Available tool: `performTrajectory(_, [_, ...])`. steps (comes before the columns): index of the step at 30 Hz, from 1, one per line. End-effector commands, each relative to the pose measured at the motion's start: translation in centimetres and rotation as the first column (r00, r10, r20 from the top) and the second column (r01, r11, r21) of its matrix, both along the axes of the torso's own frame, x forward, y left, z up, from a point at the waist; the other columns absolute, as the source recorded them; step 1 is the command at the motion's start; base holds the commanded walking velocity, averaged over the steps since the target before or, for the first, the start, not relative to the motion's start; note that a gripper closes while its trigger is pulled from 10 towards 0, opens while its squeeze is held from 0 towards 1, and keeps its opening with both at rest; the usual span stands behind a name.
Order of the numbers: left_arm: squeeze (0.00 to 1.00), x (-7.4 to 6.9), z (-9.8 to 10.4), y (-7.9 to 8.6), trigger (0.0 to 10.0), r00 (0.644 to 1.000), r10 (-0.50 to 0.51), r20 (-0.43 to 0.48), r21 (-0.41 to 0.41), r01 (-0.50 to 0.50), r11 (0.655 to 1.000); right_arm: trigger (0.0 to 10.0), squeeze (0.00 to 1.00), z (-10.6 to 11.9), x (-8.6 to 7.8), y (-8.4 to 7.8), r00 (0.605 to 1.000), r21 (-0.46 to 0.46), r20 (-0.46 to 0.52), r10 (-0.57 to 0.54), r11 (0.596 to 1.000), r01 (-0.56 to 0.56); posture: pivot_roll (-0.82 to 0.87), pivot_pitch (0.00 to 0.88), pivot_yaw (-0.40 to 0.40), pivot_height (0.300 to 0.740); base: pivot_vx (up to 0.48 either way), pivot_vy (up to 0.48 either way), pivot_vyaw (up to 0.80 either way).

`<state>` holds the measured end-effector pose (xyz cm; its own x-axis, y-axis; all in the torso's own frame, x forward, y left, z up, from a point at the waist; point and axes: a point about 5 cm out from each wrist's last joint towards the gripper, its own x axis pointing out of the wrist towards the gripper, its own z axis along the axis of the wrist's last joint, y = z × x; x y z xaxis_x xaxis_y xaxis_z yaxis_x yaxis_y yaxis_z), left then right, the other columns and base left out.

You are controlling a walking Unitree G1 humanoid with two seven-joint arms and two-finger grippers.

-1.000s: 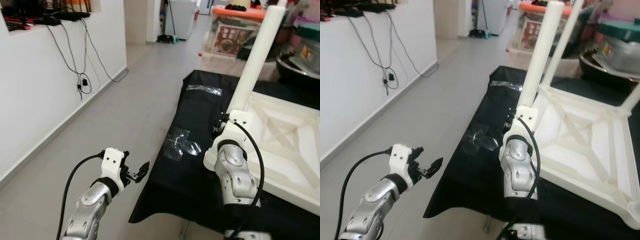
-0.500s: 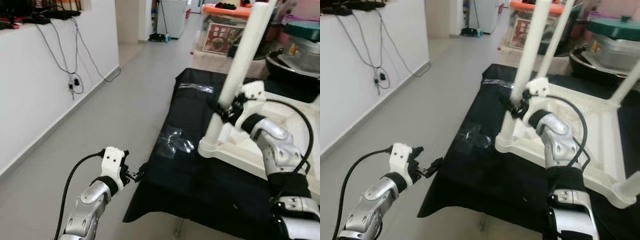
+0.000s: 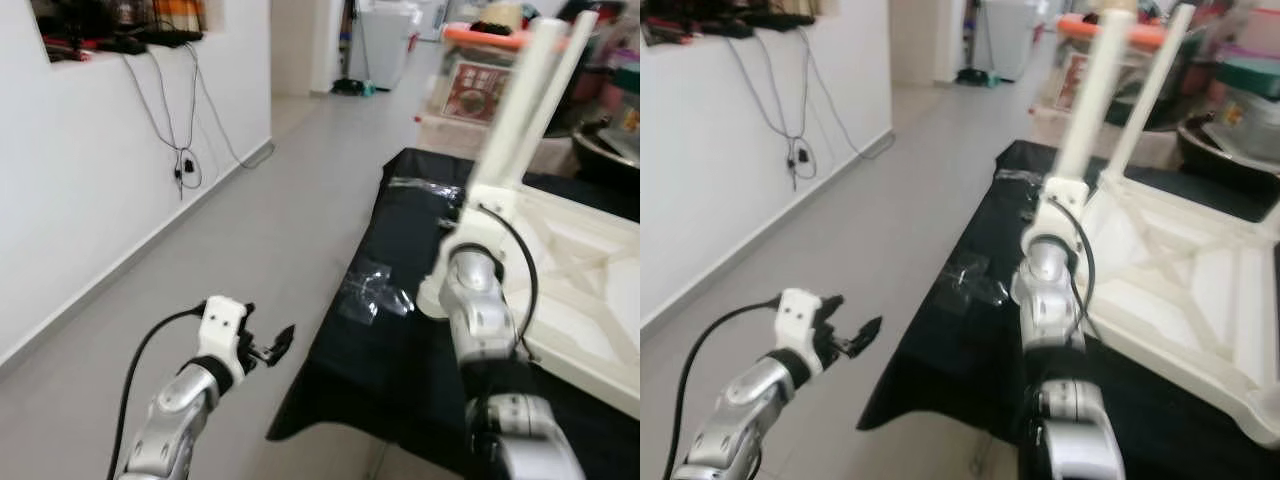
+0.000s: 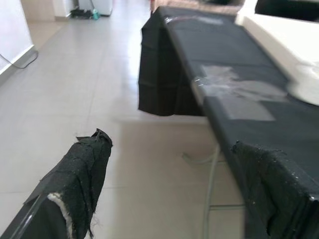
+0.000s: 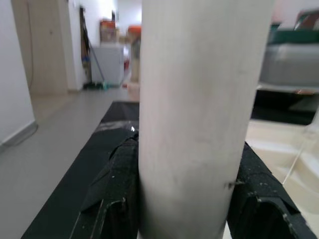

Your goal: Building children table

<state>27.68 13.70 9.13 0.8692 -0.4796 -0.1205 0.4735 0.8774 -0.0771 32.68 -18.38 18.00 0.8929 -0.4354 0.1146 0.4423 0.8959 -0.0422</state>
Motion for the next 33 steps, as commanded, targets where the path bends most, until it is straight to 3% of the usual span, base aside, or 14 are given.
performTrajectory(1, [0.0,0.1,0.1,-0.8,10.0,0.999,-0.031,-0.005,-0.008,0.031,0.999,10.0,0.0,-2.5,-1.0,-0.4,0.987,-0.082,-0.159,-0.023,0.997,0.01,0.0,0.0,-0.065,0.74,0.0,0.0,0.0])
performTrajectory(2, [0.0,0.1,0.1,-0.9,10.0,0.999,-0.033,-0.005,-0.008,0.033,0.999,10.0,0.0,-1.6,-1.3,0.0,0.994,-0.141,-0.109,-0.001,0.99,-0.015,-0.01,0.0,-0.063,0.74,0.0,0.0,0.0])
performTrajectory(3, [0.0,0.3,0.1,-0.9,10.0,0.999,-0.035,-0.005,-0.008,0.035,0.999,10.0,0.89,-0.3,-1.7,0.7,0.998,-0.162,0.002,0.069,0.984,-0.068,-0.02,0.0,-0.053,0.74,0.0,0.0,0.0])
performTrajectory(6, [0.0,0.5,0.1,-1.1,10.0,0.999,-0.041,-0.004,-0.008,0.041,0.999,10.0,1.0,1.1,-1.8,1.8,0.975,-0.159,0.121,0.188,0.973,-0.168,-0.02,0.0,-0.053,0.74,0.0,0.0,0.0])
performTrajectory(9, [0.0,0.6,0.2,-1.2,10.0,0.999,-0.044,0.0,-0.009,0.044,0.999,10.0,1.0,1.6,-1.0,2.3,0.956,-0.156,0.104,0.273,0.954,-0.255,-0.02,0.0,-0.056,0.74,0.0,0.0,0.0])
performTrajectory(10, [0.0,0.7,0.4,-1.1,10.0,0.999,-0.043,0.005,-0.012,0.043,0.999,10.0,0.65,3.4,0.8,2.8,0.905,-0.142,0.099,0.413,0.906,-0.398,-0.02,0.0,-0.055,0.74,0.0,0.0,0.0])
performTrajectory(11, [0.0,0.8,0.3,-1.1,10.0,0.999,-0.041,0.005,-0.012,0.041,0.999,10.0,0.0,4.3,1.9,2.3,0.878,-0.162,0.107,0.467,0.879,-0.448,-0.03,0.0,-0.055,0.74,0.0,0.0,0.0])
performTrajectory(18, [0.0,0.9,0.3,-1.3,10.0,0.999,-0.04,0.01,-0.014,0.04,0.999,10.0,0.0,5.1,3.6,2.2,0.719,-0.246,-0.009,0.695,0.695,-0.675,-0.01,0.0,-0.067,0.74,0.0,0.0,0.0])
performTrajectory(20, [0.0,1.0,0.4,-1.4,10.0,0.999,-0.037,0.015,-0.015,0.037,0.999,0.7,0.0,3.5,3.4,3.2,0.575,-0.223,-0.11,0.811,0.544,-0.809,0.0,0.0,-0.071,0.74,0.0,0.0,0.0])
performTrajectory(26, [0.0,0.8,0.5,-0.9,10.0,1.0,-0.026,0.016,-0.011,0.026,1.0,0.0,0.0,0.9,2.6,5.5,0.282,-0.061,-0.176,0.943,0.276,-0.959,0.01,0.0,-0.081,0.74,0.0,0.0,0.0])
performTrajectory(29, [0.0,0.8,0.5,-0.9,10.0,1.0,-0.025,0.016,-0.009,0.025,1.0,0.0,0.0,0.8,2.7,5.5,0.279,-0.048,-0.168,0.946,0.275,-0.96,0.01,0.0,-0.081,0.74,0.0,0.0,0.0])
performTrajectory(30, [0.0,0.8,0.4,-1.0,10.0,1.0,-0.028,0.014,-0.005,0.028,1.0,0.0,0.0,0.5,3.6,5.0,0.378,-0.023,-0.172,0.91,0.38,-0.925,0.02,0.0,-0.078,0.74,0.0,0.0,0.0])
performTrajectory(31, [0.0,0.8,0.4,-1.0,10.0,1.0,-0.028,0.014,-0.005,0.028,1.0,0.0,0.0,0.5,3.6,5.0,0.378,-0.023,-0.172,0.91,0.38,-0.925,0.02,0.0,-0.078,0.74,0.0,0.0,0.0])
performTrajectory(33, [0.0,0.7,0.3,-1.0,10.0,0.999,-0.033,0.011,-0.002,0.033,0.999,0.0,0.0,-1.0,5.6,1.2,0.821,0.046,-0.198,0.536,0.841,-0.538,0.02,0.0,-0.073,0.74,0.0,0.0,0.0])
